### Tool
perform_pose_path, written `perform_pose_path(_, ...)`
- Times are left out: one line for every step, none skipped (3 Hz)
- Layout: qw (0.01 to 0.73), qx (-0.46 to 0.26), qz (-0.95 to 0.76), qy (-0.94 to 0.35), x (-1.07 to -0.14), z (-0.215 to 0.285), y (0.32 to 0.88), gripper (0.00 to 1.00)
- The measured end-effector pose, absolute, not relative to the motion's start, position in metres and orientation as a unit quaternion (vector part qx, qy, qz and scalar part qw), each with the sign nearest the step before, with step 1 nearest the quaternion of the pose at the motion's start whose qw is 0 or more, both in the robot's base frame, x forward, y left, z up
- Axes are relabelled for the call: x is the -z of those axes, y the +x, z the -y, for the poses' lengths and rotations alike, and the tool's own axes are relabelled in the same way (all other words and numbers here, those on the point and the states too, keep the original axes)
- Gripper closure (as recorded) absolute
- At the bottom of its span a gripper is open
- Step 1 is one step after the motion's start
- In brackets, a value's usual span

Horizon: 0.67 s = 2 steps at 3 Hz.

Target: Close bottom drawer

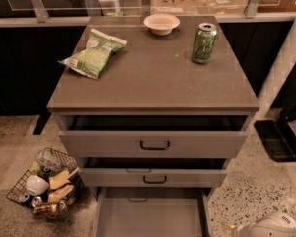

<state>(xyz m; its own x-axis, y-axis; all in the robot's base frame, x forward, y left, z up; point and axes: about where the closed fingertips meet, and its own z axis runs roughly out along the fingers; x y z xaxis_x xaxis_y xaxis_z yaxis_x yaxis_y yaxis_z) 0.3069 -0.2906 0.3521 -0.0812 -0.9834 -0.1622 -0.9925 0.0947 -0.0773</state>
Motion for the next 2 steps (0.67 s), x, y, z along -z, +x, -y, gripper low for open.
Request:
perform_pose_path(0.073, -0.039, -0.732, -0.676, -0.317, 0.296, 0.291, 0.49)
perform_pose_path(0.065, -0.059, -0.729, -0.678, -0.287, 0.291, 0.272, 0.70)
